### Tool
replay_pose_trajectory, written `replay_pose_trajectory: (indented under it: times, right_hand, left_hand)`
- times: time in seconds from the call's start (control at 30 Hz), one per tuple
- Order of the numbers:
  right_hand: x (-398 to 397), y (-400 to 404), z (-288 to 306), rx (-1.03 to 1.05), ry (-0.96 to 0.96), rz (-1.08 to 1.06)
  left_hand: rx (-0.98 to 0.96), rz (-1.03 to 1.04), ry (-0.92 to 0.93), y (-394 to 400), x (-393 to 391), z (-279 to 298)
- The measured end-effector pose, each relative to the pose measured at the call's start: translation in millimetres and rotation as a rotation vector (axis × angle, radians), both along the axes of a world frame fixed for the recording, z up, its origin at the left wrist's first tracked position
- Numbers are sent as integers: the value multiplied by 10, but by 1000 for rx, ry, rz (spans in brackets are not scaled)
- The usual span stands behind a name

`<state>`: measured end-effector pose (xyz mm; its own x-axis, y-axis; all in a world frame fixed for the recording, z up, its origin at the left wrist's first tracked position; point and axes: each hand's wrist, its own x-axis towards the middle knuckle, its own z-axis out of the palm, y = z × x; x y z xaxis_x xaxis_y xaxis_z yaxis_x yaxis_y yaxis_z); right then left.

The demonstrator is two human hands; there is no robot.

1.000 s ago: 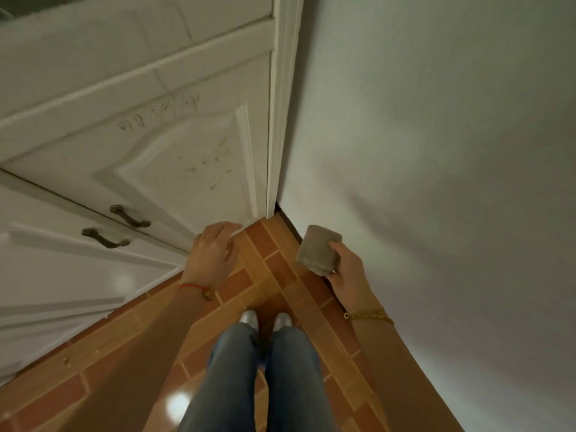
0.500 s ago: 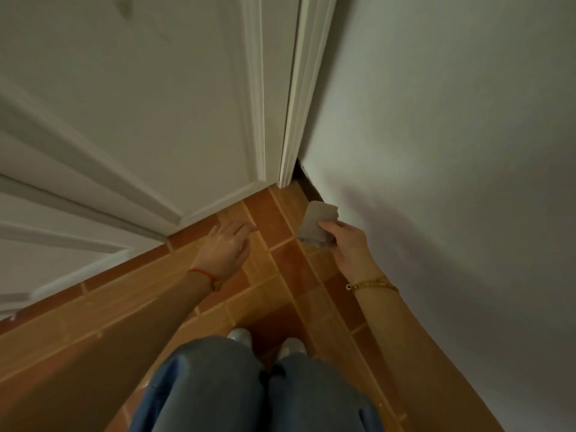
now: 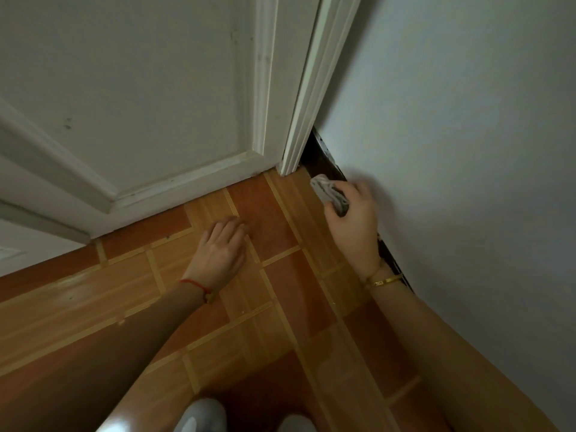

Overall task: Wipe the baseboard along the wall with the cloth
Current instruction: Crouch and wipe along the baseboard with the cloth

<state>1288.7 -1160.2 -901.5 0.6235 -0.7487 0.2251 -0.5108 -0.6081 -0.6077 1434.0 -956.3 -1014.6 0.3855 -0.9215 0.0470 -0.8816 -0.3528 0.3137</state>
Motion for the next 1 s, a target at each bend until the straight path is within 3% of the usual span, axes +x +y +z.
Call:
replay_pose_trajectory:
  times: [0.13, 0.27, 0.63, 1.0]
  right_hand:
    - [94, -276, -228, -547, 289, 414]
    - [61, -404, -359, -843, 490, 580]
    - [-121, -495, -627, -900, 810, 617]
    - [739, -835, -774, -1060, 678, 528]
  left_hand:
    - [-10, 26, 9, -18, -7, -237]
    - [-18, 19, 38, 23, -83, -399]
    - [-107, 41, 24, 49, -96, -481]
    - [-152, 32, 28, 45, -70, -518]
